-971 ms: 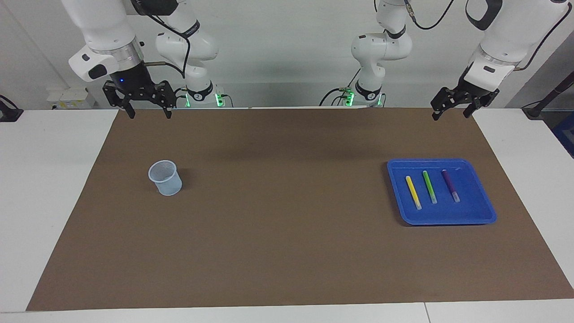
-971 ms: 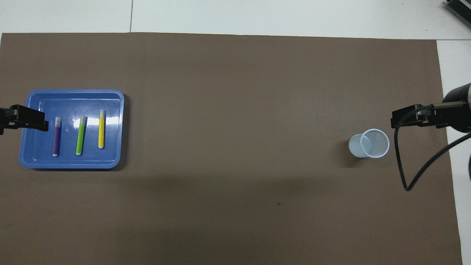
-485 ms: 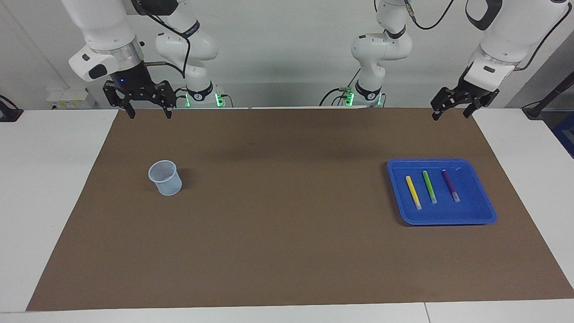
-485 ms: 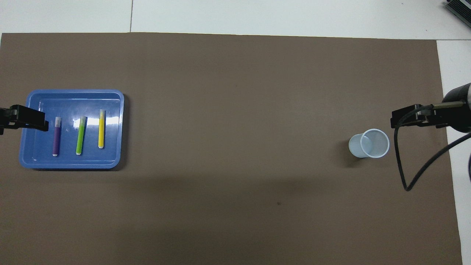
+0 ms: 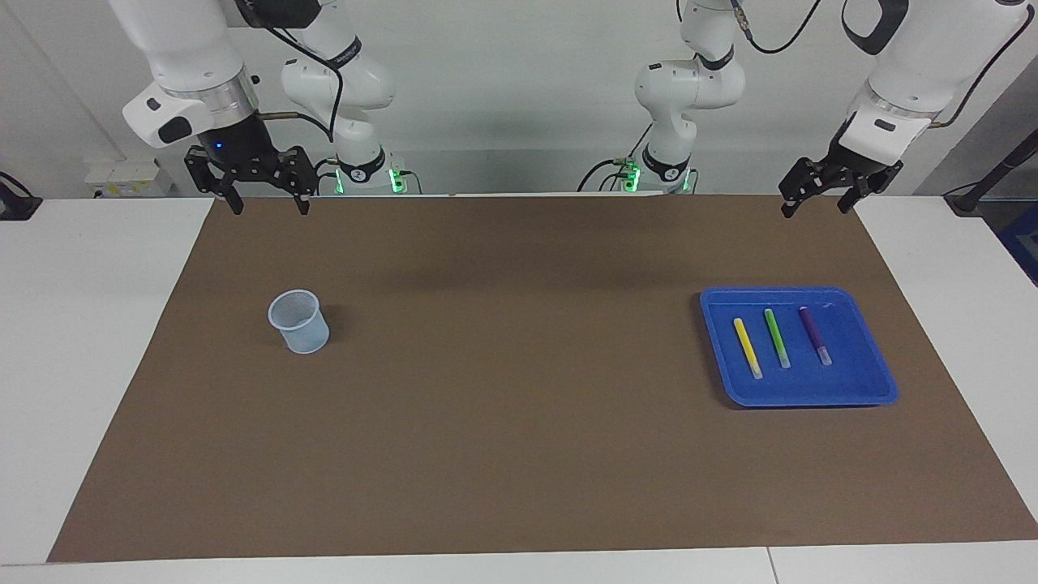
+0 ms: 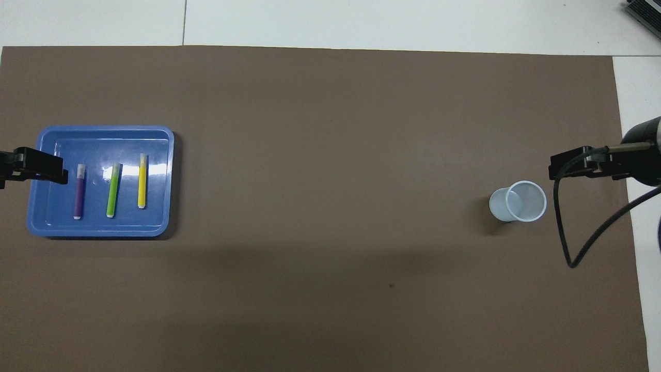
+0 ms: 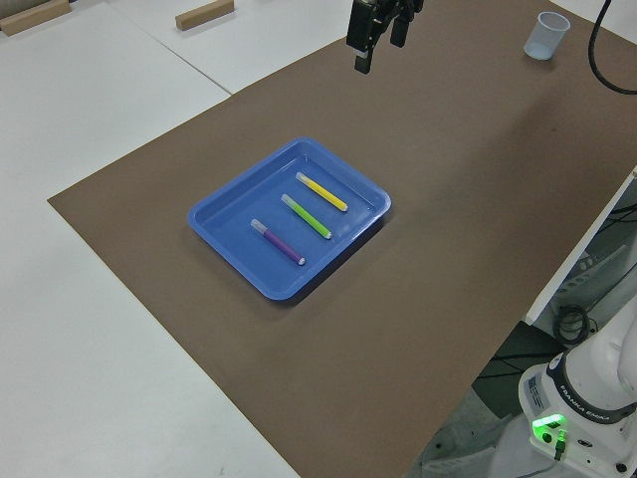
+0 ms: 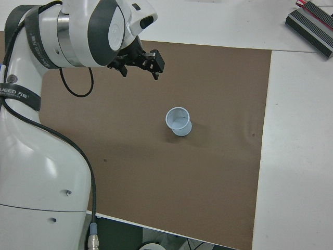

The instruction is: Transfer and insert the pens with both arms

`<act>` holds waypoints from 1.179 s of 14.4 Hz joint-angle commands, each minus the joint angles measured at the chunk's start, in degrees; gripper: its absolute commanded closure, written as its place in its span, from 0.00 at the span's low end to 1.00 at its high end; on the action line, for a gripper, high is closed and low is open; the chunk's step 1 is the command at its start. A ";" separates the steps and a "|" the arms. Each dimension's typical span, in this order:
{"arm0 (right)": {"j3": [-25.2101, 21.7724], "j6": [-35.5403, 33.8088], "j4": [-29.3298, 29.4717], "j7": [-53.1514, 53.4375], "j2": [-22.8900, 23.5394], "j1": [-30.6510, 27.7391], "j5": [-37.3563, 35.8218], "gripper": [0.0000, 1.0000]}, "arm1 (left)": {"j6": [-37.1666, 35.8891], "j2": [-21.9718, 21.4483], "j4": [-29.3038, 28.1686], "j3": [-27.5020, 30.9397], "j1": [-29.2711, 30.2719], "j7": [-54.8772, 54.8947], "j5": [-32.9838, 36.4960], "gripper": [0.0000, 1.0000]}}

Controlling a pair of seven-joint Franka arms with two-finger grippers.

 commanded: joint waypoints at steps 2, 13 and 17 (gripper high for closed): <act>0.27 0.32 -0.12 -0.63 0.00 -0.79 1.67 0.00 | -0.15 -0.22 0.07 -0.10 0.37 0.63 -0.54 0.00; 0.27 3.31 -0.30 -1.51 -2.99 -0.70 2.29 0.00 | 6.26 -0.84 -5.63 -0.10 0.10 0.72 -1.51 0.00; 0.18 3.22 -0.48 -3.70 -3.08 -0.44 3.16 0.00 | 10.74 -0.57 -9.49 -0.10 -0.25 0.72 -1.51 0.00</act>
